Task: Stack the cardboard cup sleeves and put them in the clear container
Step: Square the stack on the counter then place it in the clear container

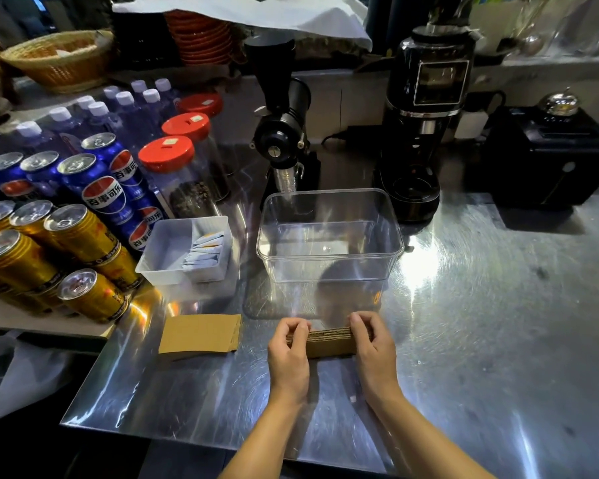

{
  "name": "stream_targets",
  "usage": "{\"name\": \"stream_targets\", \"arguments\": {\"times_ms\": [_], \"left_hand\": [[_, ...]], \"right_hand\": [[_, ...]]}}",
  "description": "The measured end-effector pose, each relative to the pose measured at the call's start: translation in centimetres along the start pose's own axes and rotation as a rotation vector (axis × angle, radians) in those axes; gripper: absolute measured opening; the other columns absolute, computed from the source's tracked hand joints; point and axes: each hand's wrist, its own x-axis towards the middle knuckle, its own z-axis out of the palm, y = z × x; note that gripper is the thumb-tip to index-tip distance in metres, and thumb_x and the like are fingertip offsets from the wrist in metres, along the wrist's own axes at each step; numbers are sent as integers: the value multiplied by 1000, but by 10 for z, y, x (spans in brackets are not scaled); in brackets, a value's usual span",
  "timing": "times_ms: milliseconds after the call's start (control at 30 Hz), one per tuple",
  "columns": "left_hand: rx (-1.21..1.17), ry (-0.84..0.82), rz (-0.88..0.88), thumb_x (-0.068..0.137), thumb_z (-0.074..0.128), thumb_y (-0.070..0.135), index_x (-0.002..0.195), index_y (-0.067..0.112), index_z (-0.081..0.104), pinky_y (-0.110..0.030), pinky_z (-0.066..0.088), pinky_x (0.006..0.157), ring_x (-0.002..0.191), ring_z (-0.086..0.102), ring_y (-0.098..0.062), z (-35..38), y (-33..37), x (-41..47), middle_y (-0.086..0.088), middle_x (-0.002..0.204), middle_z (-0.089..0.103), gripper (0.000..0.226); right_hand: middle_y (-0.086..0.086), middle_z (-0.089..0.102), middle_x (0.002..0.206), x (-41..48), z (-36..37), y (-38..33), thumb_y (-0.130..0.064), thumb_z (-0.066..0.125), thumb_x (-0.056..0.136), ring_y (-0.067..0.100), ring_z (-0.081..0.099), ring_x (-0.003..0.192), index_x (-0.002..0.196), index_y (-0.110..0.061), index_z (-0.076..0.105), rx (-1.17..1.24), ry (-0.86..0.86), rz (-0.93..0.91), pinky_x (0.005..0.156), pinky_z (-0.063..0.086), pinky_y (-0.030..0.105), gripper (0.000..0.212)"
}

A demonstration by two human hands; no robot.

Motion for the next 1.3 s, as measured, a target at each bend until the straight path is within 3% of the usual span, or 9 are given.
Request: {"name": "stream_targets", "arguments": {"times_ms": [100, 233, 433, 633, 733, 833, 1000, 1100, 1300], "left_hand": [[35, 0, 10, 80, 52, 35, 63, 23, 56, -11, 39, 54, 56, 49, 1, -4, -5, -1, 14, 57, 58, 21], [114, -113, 34, 84, 53, 38, 70, 23, 54, -12, 40, 57, 59, 50, 0, -16, -3, -4, 8, 64, 54, 21], [241, -256, 30, 70, 74, 25, 99, 34, 61, -25, 51, 80, 91, 63, -14, -58, -2, -9, 5, 96, 68, 33], [314, -232, 7, 77, 69, 10, 88, 36, 66, -20, 48, 75, 83, 65, -9, -62, -2, -7, 8, 85, 71, 29], [317, -227, 15, 77, 69, 10, 87, 34, 66, -20, 50, 75, 83, 65, -10, -60, -2, -6, 6, 84, 71, 25], [309, -231, 18, 78, 69, 9, 86, 32, 66, -18, 50, 74, 83, 66, -10, -61, -2, -5, 5, 82, 71, 24], [283, -225, 32, 78, 68, 5, 86, 30, 66, -9, 47, 69, 78, 64, -3, -59, -1, -6, 13, 81, 71, 26], [248, -190, 5, 78, 67, 1, 86, 29, 66, -14, 50, 71, 78, 64, -10, -59, 0, -6, 5, 76, 69, 30], [148, -126, 5, 80, 65, 3, 94, 30, 63, -24, 51, 83, 91, 62, -17, -69, 26, 0, -3, 94, 67, 31]], "right_hand": [[-5, 51, 63, -2, 0, 0, -20, 45, 94, 1, 49, 57, 73, -19, 53, -78, -46, -9, 55, 39, 14, 23], [-10, 44, 56, -2, -2, 3, -24, 44, 95, 14, 45, 61, 65, -29, 43, -246, -34, -26, 75, 33, 35, 31], [-9, 42, 57, -6, -5, 6, -25, 41, 96, 5, 42, 70, 62, -31, 39, -331, -39, -57, 75, 21, 20, 34], [-12, 41, 54, -3, -11, 0, -23, 45, 95, 7, 43, 54, 64, -31, 43, -297, -92, -117, 73, 34, 40, 32], [-14, 58, 81, -1, -21, 0, -44, 45, 90, 17, 54, 84, 84, -38, 51, -298, -223, -67, 82, 42, 41, 10], [-24, 52, 112, 1, -42, 7, -61, 53, 77, 4, 48, 107, 114, -47, 44, -294, -398, -26, 85, 40, 20, 41], [-25, 64, 96, 5, -60, 6, -15, 65, 82, -4, 59, 87, 103, -42, 55, -295, -424, -92, 76, 40, 3, 36], [-17, 65, 84, 5, -58, 5, -9, 63, 83, -1, 58, 73, 92, -35, 60, -286, -387, -110, 69, 41, 7, 28], [-12, 73, 87, 4, -32, -11, -6, 64, 82, 4, 67, 77, 88, -30, 65, -87, -352, -42, 68, 50, 11, 25]]}}
